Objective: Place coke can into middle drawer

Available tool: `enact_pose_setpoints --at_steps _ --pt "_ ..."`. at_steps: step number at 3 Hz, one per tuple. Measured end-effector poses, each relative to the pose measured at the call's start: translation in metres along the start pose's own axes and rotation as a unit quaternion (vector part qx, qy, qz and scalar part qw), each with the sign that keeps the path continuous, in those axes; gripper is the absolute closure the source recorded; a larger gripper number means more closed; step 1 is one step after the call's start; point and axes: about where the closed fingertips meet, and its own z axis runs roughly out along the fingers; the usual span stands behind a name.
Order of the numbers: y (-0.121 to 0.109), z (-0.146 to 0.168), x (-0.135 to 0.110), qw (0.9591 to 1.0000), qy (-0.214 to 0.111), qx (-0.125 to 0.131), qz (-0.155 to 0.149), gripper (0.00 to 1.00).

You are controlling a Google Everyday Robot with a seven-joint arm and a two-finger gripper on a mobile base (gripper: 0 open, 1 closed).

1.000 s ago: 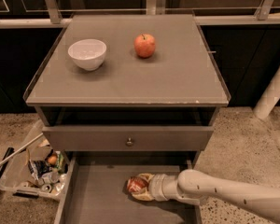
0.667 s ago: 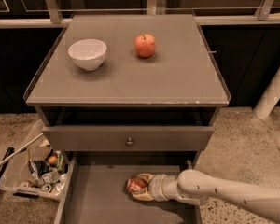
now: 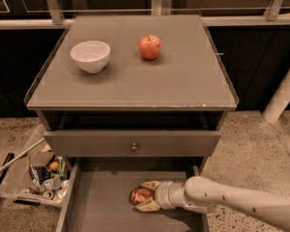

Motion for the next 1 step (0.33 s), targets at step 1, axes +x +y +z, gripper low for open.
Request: enact_pose_setpoints --at_steps 1 --pt "0.0 0.0 0.0 1.0 0.0 0.0 0.0 0.0"
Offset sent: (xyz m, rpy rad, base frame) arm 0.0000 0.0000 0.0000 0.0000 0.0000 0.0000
